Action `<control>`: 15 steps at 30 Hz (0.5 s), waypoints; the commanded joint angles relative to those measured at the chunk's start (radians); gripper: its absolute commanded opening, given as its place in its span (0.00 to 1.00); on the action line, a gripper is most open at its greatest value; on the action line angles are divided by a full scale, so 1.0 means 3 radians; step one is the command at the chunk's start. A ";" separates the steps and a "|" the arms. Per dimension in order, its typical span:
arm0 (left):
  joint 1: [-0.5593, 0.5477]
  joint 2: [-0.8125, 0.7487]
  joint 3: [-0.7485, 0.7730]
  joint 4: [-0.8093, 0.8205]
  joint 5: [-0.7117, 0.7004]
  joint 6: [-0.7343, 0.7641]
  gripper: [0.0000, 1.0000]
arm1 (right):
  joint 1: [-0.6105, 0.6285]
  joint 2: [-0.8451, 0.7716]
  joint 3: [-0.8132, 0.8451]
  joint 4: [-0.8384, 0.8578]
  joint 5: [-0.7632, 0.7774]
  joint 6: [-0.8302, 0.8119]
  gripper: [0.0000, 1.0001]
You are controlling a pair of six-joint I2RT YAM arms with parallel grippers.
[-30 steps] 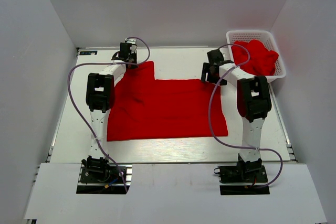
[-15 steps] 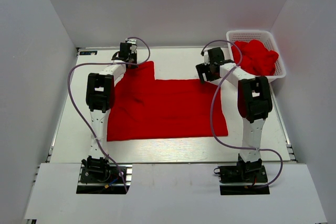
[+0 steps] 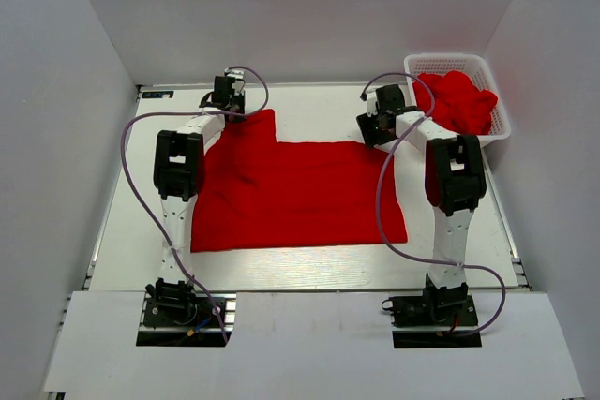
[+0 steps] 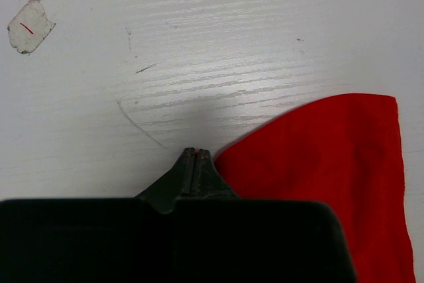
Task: Fold and stack the t-shirts
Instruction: Grap the side of the flattened tshirt furthest away from the robot with both arms
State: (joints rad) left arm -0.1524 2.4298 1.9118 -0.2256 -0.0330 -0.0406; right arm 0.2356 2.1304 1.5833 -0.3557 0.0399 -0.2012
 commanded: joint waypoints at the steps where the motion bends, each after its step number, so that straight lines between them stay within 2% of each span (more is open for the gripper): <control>1: 0.0022 -0.0220 -0.0007 -0.0153 0.0003 0.0038 0.00 | -0.0023 0.0052 0.0009 0.0005 -0.0225 -0.0040 0.60; 6: 0.0022 -0.0220 -0.0007 -0.0153 -0.0028 0.0069 0.00 | -0.0044 0.0144 0.0015 -0.0077 -0.0256 -0.0025 0.59; 9: 0.0022 -0.0220 -0.0007 -0.0153 -0.0059 0.0069 0.00 | -0.0054 0.0190 0.0015 -0.0072 -0.0261 0.0001 0.48; 10: 0.0022 -0.0220 -0.0007 -0.0153 -0.0059 0.0069 0.00 | -0.0064 0.0221 0.0015 -0.0087 -0.0251 0.0016 0.37; 13: 0.0022 -0.0220 0.0024 -0.0153 -0.0059 0.0069 0.00 | -0.0074 0.0206 0.0015 -0.0088 -0.0250 0.0042 0.13; 14: 0.0022 -0.0220 0.0024 -0.0153 -0.0059 0.0069 0.00 | -0.0080 0.0180 0.0015 -0.0087 -0.0245 0.0042 0.00; 15: 0.0022 -0.0220 0.0024 -0.0153 -0.0059 0.0069 0.00 | -0.0069 0.0145 0.0015 -0.0072 -0.0240 0.0042 0.00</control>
State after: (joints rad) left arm -0.1524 2.4294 1.9118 -0.2283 -0.0402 -0.0307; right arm 0.2264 2.1555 1.5837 -0.3557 -0.0494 -0.1848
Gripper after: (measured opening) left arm 0.027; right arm 0.026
